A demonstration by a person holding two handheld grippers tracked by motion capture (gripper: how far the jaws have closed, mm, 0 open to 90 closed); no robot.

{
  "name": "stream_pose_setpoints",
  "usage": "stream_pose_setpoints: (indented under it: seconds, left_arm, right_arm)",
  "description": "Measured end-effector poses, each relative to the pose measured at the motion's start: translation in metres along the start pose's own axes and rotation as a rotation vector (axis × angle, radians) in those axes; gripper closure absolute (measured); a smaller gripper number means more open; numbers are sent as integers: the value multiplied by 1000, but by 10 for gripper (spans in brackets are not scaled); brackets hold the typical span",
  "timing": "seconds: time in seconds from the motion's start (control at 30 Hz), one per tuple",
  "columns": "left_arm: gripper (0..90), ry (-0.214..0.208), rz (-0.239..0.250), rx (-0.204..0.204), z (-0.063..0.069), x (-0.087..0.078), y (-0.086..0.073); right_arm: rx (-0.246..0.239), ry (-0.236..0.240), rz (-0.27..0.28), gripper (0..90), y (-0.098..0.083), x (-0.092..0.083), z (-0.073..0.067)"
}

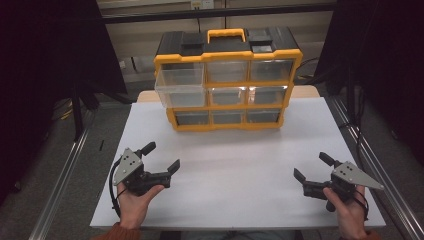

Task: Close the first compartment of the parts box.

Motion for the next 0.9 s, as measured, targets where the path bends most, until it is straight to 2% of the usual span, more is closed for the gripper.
stream_pose_setpoints:
  seconds: [0.03, 0.1, 0.2, 0.3, 0.4, 0.53, 0.6, 0.63, 0.67, 0.7, 0.83, 0.87, 0.9]
  left_arm:
    - [33, 13, 5, -2, 0, 1, 3]
    - [22, 2, 15, 4, 0, 4, 8]
    - [27, 23, 26, 7, -4, 6, 14]
    - [42, 28, 24, 28, -10, 6, 19]
    - [48, 36, 34, 11, -15, 5, 23]
    - [68, 31, 54, 12, -17, 6, 32]
    - [76, 31, 57, 32, -15, 7, 38]
    - [97, 24, 56, 59, -14, 8, 42]
    - [153, 19, 53, 67, -14, 8, 44]
    - [165, 16, 43, 77, -13, 9, 47]
    - [168, 17, 75, 48, -13, 13, 60]
    - [170, 14, 69, 57, -13, 13, 61]
    - [171, 11, 74, 44, -13, 13, 63]
  right_arm:
    - [-1, 4, -4, 9, 0, 0, 0]
    - [2, 5, -5, 9, 0, 0, 0]
    - [4, 6, 2, 8, 0, 0, 0]
    - [2, 5, -3, 9, 0, -1, 0]
    - [2, 8, 0, 9, 0, 0, 0]
    - [2, 6, -7, 9, -1, 0, 0]
    - [2, 7, -6, 9, -1, 0, 0]
    - [3, 6, -4, 8, 0, 0, 0]
    - [4, 2, -1, 7, 0, 0, 0]
    - [4, 2, -1, 7, 0, 0, 1]
    - [3, 5, -3, 6, 0, -1, 1]
    - [3, 5, -3, 6, 0, -1, 0]
    - [1, 6, -3, 6, 0, -1, 0]
Point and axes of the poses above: each handheld gripper's, and its own axes: x roughly forward along the jaws, y roughly out of its top, z roughly to its right, the point moved 9 cm from there along x, roughly forward along the jaws, and after that the axes turned 5 degrees about -y, right-handed, at the moved point
